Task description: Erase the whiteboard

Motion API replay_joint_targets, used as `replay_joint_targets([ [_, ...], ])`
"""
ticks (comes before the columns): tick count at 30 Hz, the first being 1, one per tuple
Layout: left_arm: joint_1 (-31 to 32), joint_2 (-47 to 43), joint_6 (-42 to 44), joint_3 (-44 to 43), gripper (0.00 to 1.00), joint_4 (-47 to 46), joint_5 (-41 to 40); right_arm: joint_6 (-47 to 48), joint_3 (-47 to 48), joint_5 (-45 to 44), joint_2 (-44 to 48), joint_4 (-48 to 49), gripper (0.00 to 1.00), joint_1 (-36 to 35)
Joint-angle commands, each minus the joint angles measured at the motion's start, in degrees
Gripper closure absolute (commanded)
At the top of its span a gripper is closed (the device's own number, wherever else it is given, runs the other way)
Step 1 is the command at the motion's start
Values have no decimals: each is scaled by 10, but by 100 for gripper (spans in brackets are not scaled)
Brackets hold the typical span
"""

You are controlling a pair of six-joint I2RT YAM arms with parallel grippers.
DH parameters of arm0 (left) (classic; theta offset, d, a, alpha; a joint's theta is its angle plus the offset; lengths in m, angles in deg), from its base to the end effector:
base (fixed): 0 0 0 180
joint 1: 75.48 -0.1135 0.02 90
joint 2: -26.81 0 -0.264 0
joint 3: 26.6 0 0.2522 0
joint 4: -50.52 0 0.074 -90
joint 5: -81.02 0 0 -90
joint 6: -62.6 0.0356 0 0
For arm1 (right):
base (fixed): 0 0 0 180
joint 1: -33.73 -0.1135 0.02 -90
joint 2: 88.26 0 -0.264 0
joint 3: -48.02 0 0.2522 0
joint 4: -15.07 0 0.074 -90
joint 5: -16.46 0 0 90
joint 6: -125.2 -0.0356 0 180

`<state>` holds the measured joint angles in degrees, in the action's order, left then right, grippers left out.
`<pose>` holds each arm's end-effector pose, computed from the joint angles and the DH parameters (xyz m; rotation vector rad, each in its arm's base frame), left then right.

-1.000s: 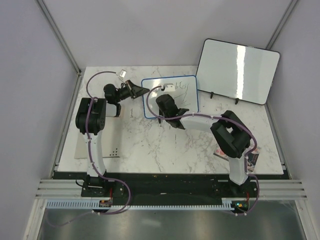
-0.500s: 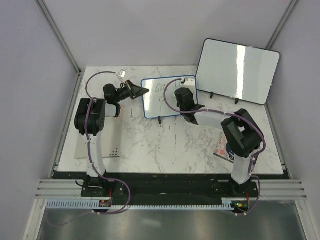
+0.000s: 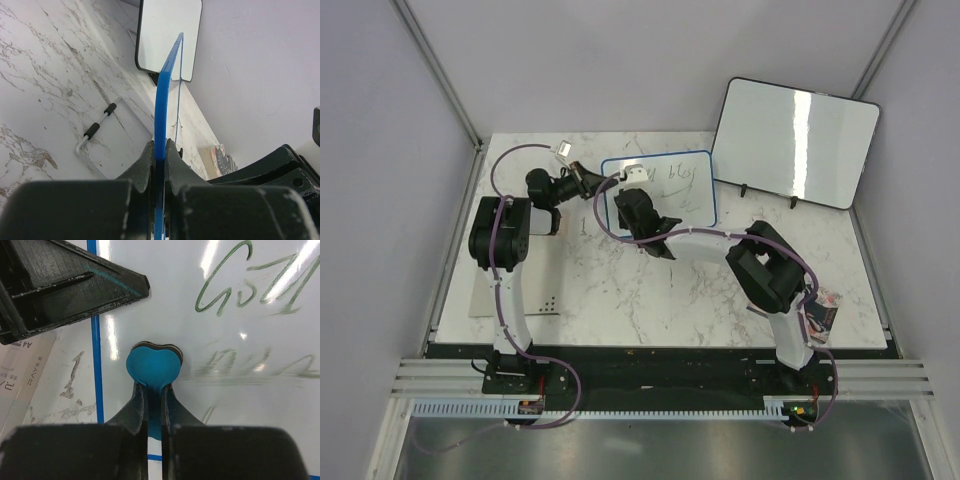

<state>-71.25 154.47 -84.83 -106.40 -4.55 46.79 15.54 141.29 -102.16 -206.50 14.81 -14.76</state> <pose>0.4404 -0.0621 0.1473 0.1309 1.7108 -1.5238 0.3234 0.3397 0.1947 -0.1789 1.9565 0.2794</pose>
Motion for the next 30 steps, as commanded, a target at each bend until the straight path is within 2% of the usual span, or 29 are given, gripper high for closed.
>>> replay_joint_targets([
  [1, 10, -16, 30, 7, 98, 28, 65, -5, 10, -25, -25, -88, 100, 67],
  [7, 10, -17, 32, 12, 98, 27, 65, -15, -20, -27, 3, -133, 100, 148],
  [14, 10, -18, 35, 16, 98, 30, 65, -9, -48, -26, 21, -149, 100, 167],
  [20, 11, -21, 37, 15, 98, 34, 65, 13, -57, 3, 19, -154, 100, 117],
  [30, 11, -20, 36, 16, 98, 32, 71, 9, 27, 52, -52, -218, 100, 10],
])
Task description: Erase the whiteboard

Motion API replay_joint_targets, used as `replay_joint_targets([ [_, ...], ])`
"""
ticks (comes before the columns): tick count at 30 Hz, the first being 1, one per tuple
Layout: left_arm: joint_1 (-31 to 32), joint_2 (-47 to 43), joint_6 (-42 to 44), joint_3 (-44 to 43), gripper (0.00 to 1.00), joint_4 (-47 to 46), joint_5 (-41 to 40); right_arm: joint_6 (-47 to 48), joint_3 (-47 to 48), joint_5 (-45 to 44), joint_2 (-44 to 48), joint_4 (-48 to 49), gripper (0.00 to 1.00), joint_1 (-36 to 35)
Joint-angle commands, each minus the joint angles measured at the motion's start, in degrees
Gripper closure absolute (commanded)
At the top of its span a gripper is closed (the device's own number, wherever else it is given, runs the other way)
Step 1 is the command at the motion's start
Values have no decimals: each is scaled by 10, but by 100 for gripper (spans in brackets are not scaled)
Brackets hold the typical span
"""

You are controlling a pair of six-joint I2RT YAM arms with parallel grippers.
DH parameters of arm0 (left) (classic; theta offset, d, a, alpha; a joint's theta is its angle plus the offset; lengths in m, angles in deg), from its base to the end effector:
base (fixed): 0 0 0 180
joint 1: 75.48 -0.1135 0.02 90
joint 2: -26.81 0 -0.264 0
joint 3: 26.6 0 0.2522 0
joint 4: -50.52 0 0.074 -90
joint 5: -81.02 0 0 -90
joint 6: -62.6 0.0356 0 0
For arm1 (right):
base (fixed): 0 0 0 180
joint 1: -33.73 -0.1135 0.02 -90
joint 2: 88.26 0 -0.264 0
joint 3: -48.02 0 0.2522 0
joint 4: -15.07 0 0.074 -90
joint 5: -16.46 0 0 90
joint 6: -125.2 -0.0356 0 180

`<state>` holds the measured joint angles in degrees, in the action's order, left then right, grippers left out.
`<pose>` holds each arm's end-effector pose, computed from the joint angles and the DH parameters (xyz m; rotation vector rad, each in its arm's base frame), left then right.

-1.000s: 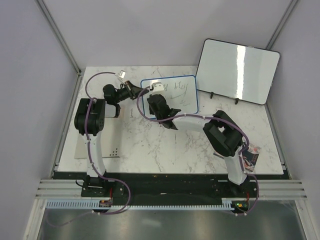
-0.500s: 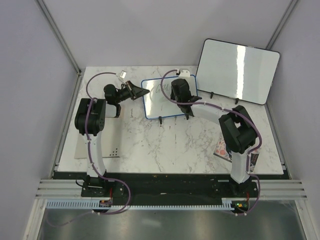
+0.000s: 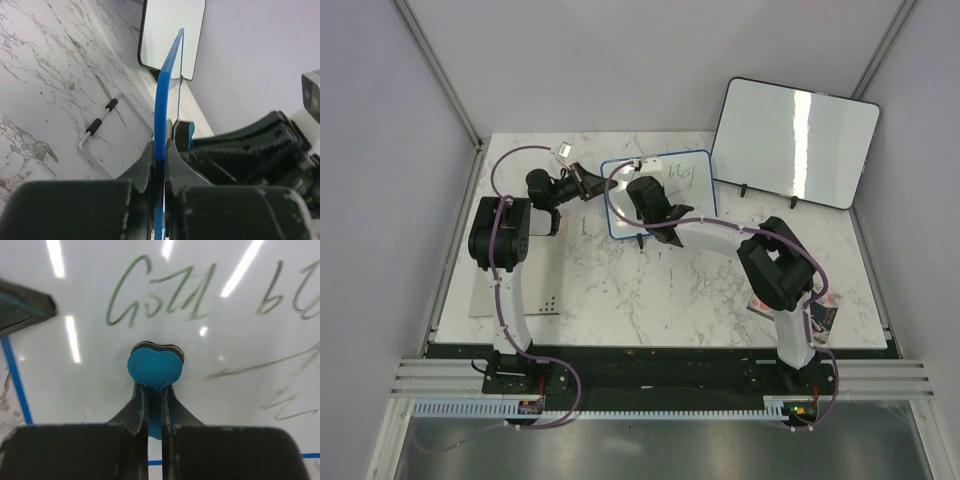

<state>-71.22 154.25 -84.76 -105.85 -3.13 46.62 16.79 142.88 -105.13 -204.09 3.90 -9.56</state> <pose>0.4389 -0.0621 0.1441 0.1081 1.7355 -1.5287 0.3468 0.3011 0.2054 -0.1266 2.0382 0.0819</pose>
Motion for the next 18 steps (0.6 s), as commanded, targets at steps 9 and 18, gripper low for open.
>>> replay_joint_targets([
  [9, 11, -20, 24, 17, 98, 8, 74, 39, 44, 44, -67, -160, 100, -55],
  [18, 11, -16, 27, 12, 98, 11, 81, 44, -114, 9, -39, 17, 100, -28],
])
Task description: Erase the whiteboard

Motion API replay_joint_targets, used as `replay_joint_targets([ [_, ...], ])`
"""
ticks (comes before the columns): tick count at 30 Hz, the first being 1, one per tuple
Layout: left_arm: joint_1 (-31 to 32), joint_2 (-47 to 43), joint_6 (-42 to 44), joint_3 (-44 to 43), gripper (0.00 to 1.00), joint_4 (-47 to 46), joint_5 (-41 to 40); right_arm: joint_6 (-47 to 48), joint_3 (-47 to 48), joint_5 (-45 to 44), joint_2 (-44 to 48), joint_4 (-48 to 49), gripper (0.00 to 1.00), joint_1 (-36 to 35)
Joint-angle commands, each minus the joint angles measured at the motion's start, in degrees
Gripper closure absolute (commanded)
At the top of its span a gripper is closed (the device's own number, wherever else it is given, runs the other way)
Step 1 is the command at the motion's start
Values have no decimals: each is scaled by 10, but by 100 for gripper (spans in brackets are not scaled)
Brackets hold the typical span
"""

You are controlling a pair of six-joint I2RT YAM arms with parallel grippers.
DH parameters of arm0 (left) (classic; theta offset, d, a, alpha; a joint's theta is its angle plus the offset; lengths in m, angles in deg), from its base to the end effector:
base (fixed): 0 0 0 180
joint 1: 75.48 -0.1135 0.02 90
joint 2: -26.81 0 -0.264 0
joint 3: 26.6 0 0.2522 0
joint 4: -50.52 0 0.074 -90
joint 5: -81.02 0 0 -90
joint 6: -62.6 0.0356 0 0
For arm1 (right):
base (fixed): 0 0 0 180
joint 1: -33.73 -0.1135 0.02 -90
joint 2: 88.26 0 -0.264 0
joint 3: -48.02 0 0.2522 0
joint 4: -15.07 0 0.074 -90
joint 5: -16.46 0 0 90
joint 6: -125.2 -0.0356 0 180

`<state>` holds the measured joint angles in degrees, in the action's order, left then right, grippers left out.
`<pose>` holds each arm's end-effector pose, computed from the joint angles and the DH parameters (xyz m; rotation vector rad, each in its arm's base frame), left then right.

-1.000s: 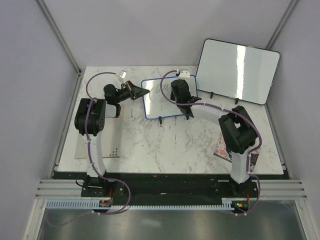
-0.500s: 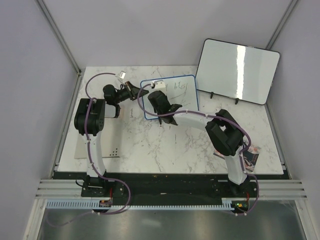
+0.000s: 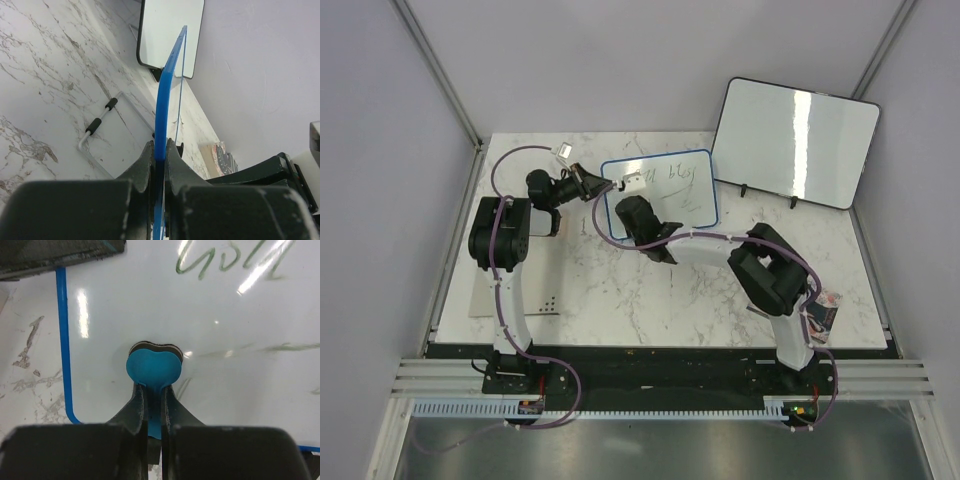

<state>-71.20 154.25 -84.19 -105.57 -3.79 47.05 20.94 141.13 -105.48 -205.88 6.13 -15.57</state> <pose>0.4377 -0.0624 0.1439 0.1286 1.7289 -1.5249 0.3135 0.3356 0.1853 -0.3138 2.0345 0.0814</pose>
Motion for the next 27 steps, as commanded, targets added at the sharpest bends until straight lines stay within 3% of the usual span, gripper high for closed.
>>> replay_joint_targets([
  [1, 11, -17, 21, 8, 98, 19, 79, -3, -116, 24, -10, 34, 100, 43],
  [5, 11, -19, 27, 10, 98, 23, 80, -19, -186, 41, 46, 78, 100, 104],
  [9, 11, -17, 26, 10, 98, 22, 79, 1, -196, 37, 56, 86, 100, 147],
  [14, 13, -18, 27, 14, 98, 22, 80, 4, -157, 88, 40, 70, 100, 139],
  [20, 15, -23, 45, 13, 98, 45, 82, 10, -52, 123, -28, 30, 100, 52],
  [27, 15, -25, 55, 12, 98, 56, 84, -31, -8, 93, -45, -9, 100, 82],
])
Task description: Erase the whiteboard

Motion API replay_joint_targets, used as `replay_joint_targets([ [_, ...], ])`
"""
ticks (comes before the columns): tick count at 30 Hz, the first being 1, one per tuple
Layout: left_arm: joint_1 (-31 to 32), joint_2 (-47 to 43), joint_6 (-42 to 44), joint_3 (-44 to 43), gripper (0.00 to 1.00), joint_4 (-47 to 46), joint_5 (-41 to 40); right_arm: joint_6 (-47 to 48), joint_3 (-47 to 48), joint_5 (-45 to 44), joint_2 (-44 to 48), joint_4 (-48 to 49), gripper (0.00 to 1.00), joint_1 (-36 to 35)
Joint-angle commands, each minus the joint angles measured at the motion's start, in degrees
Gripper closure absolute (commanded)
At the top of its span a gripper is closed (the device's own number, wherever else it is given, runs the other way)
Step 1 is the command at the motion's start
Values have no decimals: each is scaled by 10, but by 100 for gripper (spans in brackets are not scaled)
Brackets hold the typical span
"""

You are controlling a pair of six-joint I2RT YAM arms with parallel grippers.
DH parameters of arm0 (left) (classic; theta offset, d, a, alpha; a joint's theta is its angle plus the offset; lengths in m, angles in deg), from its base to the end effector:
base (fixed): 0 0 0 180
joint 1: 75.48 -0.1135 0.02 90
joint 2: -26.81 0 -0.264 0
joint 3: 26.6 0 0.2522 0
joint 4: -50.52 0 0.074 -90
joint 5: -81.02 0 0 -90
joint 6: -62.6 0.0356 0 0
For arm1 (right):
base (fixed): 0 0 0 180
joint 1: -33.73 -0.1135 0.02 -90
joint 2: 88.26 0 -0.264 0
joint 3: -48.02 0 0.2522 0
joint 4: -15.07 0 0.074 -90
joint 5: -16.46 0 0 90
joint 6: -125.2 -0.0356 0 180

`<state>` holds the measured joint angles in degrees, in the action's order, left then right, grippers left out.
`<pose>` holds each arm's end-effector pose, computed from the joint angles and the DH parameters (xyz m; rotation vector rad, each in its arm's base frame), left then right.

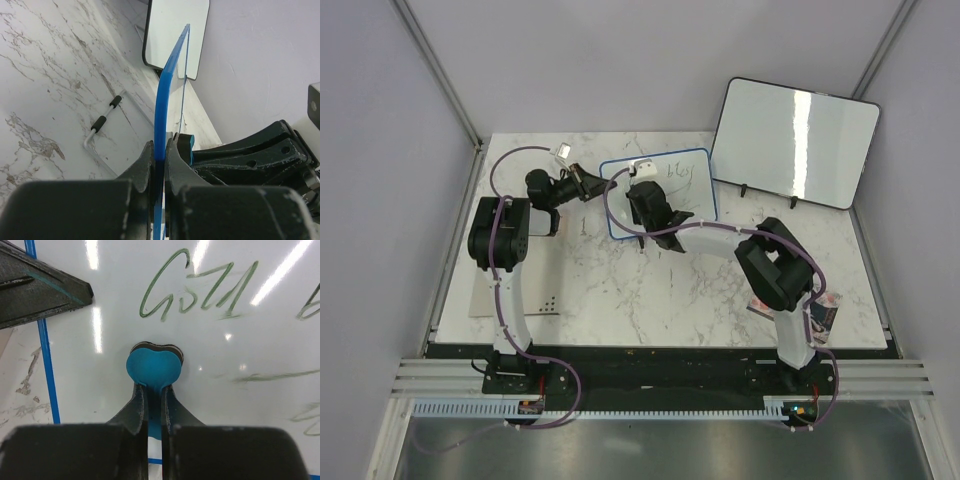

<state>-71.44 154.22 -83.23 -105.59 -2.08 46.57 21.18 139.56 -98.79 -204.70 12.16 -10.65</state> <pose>0.4385 -0.0604 0.1414 0.1110 1.7454 -1.5113 0.3396 0.3110 0.1942 -0.2621 1.9947 0.1968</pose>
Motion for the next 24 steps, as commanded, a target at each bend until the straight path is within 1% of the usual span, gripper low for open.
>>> replay_joint_targets([
  [1, 19, -26, 45, 12, 98, 39, 88, -36, 6, 21, -56, -79, 100, 44],
  [3, 19, -26, 45, 13, 98, 39, 90, -46, -14, 3, -44, -84, 100, 83],
  [8, 19, -25, 45, 12, 98, 36, 89, -72, -80, -7, -6, -84, 100, 189],
  [13, 19, -23, 45, 15, 98, 36, 90, -68, -105, -25, 7, -83, 100, 235],
  [16, 19, -24, 47, 13, 98, 39, 90, -72, -116, 3, 12, -84, 100, 237],
  [19, 18, -24, 50, 12, 98, 43, 90, -94, -126, 18, 23, -87, 100, 223],
  [22, 19, -22, 50, 12, 98, 42, 89, -108, -135, 23, 24, -95, 100, 194],
  [24, 19, -22, 49, 12, 98, 41, 89, -103, -136, 20, 20, -95, 100, 158],
])
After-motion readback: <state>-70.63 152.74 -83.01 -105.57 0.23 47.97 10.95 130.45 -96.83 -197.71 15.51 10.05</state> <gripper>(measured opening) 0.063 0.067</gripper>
